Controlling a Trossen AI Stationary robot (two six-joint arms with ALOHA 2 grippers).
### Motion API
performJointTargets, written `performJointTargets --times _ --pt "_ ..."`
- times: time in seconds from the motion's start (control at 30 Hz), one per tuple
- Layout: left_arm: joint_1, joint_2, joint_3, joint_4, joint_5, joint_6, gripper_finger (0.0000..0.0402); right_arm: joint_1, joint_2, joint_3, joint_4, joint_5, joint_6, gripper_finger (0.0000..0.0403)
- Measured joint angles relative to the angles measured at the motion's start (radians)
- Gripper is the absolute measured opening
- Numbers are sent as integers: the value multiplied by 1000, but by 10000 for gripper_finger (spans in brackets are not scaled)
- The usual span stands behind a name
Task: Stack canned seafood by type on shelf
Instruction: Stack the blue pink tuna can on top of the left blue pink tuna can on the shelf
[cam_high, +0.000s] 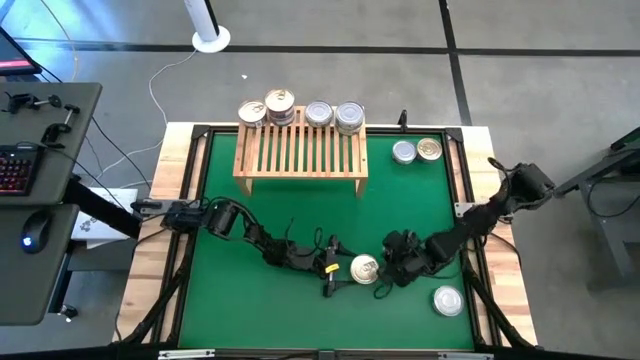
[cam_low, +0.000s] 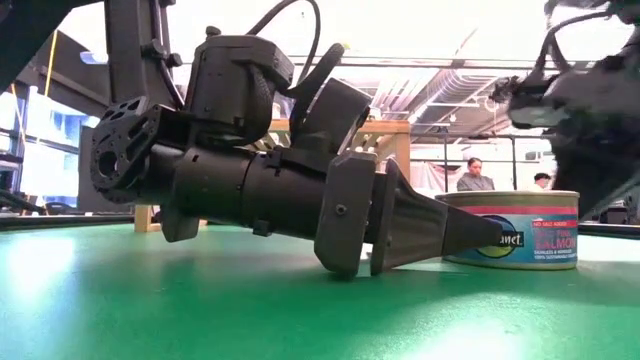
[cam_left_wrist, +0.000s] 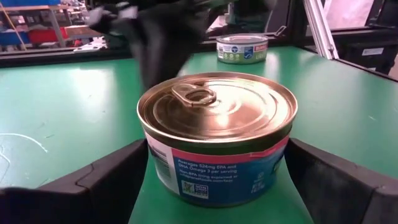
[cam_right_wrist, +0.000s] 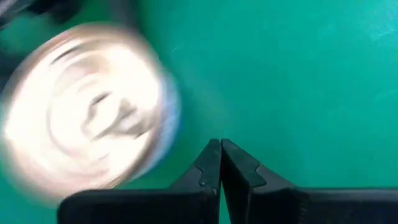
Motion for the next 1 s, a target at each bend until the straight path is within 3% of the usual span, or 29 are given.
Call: performJointTargets --times 0.13,0.4,1.0 --pt "0 0 -1 6 0 2 361 35 45 0 102 -4 0 1" --pt "0 0 -5 9 15 -32 361 -12 138 0 257 31 -52 1" --pt "7 0 13 18 46 -62 361 -72 149 -2 364 133 -67 0"
